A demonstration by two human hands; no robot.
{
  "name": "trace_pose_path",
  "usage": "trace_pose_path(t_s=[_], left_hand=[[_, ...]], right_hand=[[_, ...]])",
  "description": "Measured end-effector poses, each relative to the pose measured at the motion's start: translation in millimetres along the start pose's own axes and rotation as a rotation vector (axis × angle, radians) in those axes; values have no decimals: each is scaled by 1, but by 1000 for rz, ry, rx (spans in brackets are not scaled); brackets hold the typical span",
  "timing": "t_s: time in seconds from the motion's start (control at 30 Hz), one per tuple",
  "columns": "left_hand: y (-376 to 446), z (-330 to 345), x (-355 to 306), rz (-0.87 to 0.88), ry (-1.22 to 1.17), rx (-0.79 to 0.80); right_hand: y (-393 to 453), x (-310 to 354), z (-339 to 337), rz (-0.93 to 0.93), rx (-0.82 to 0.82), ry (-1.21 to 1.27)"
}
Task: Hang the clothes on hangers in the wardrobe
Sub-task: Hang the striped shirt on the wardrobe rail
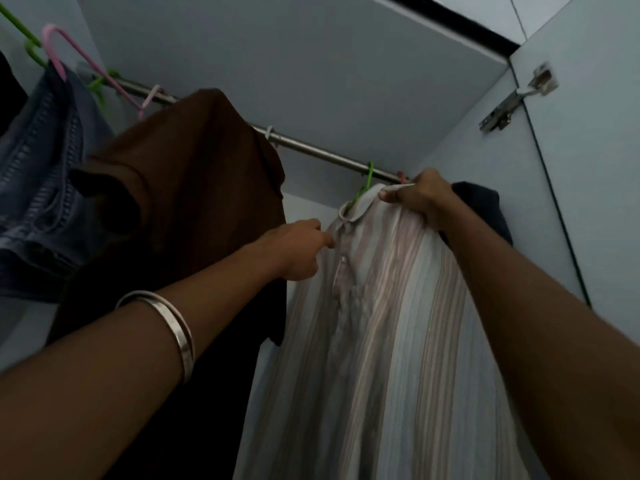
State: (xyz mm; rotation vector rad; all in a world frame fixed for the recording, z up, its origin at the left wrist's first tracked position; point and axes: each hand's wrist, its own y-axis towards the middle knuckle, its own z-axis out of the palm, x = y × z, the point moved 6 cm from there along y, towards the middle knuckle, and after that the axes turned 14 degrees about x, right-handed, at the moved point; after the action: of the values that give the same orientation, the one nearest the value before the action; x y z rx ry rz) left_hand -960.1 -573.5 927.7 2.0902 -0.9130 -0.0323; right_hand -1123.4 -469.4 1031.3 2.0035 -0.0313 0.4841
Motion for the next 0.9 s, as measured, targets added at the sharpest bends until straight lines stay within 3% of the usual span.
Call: trace_pose_path(t_s=[0.17,0.3,0.4,0.5,0.63,0.73,0.83,0.9], left_hand=[[-4,17,-5,15,-13,59],[-28,48,-26,32,-16,236],[-47,54,-35,41,-5,311],[-75,48,-45,32,-21,332],[-141,48,-67,18,-33,474],[-174,38,-79,15,-31,472],[-205,20,-92,39,-82,330],[-241,3,-105,50,-125,253]], right_hand=[[-39,-27,13,67,310,336],[-92,-62,22,183,520,460],[-119,-86,9,312,535,343],[-163,-95,5,578,699,211],[-249,-79,5,630,926,-42],[-277,-75,1,582,776,-59],[-297,-67,-1,402,408,216],[-329,-48,-1,298,247,383]])
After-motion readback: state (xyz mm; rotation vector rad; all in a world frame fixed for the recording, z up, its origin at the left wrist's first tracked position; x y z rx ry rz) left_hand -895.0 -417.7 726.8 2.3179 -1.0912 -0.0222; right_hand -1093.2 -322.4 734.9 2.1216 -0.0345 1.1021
